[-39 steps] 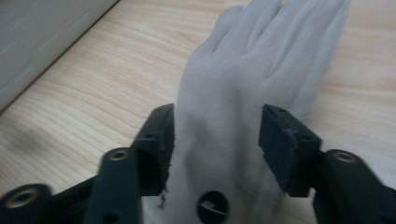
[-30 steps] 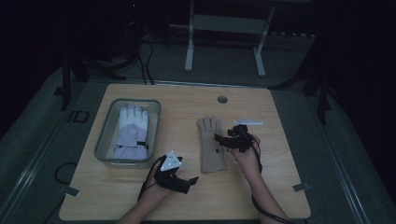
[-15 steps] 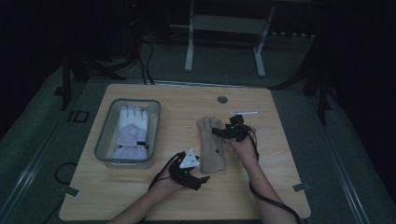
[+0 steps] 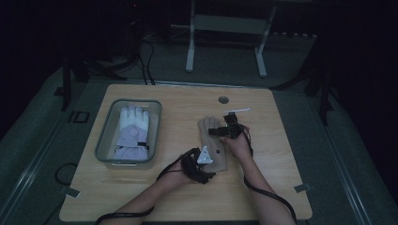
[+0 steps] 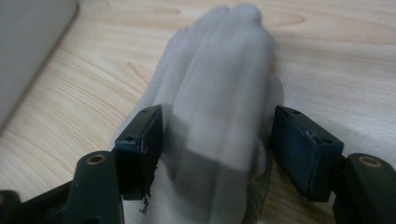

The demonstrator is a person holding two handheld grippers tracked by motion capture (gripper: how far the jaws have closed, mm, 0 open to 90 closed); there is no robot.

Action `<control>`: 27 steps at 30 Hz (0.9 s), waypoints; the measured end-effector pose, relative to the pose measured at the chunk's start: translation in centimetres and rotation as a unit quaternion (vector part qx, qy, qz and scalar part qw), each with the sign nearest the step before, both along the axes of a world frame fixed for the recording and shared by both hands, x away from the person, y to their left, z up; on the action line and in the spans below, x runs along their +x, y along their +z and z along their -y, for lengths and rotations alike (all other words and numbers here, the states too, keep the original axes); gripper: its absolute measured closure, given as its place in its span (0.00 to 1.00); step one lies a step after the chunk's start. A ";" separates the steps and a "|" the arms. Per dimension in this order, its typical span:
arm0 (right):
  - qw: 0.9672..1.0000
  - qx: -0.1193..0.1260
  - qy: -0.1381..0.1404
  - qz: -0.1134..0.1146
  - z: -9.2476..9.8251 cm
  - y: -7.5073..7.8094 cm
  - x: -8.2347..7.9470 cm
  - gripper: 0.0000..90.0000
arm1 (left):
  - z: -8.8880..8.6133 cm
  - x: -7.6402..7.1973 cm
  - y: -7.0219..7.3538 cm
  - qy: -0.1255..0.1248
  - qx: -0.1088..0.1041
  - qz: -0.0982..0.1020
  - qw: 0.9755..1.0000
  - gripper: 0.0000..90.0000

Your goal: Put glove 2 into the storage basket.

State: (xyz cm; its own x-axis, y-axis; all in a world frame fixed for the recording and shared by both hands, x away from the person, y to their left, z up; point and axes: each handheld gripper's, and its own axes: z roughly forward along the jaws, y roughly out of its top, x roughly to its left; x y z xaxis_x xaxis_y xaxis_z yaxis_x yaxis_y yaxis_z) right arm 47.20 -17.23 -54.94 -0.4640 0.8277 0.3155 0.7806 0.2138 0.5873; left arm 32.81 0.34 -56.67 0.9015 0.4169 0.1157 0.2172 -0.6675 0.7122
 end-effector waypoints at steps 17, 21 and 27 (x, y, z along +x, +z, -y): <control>1.000 0.008 0.018 0.009 -1.0 0.7 -0.7 0.72 | -0.4 -0.2 0.7 0.033 0.026 0.012 0.999 0.88; 0.999 0.025 0.021 0.008 -1.1 1.5 -0.7 0.73 | -0.8 -0.3 1.3 0.033 0.028 0.011 0.999 0.88; 0.999 0.042 0.026 0.019 -1.3 3.3 -0.9 0.73 | -1.5 -0.7 2.7 0.037 0.029 0.021 0.999 0.89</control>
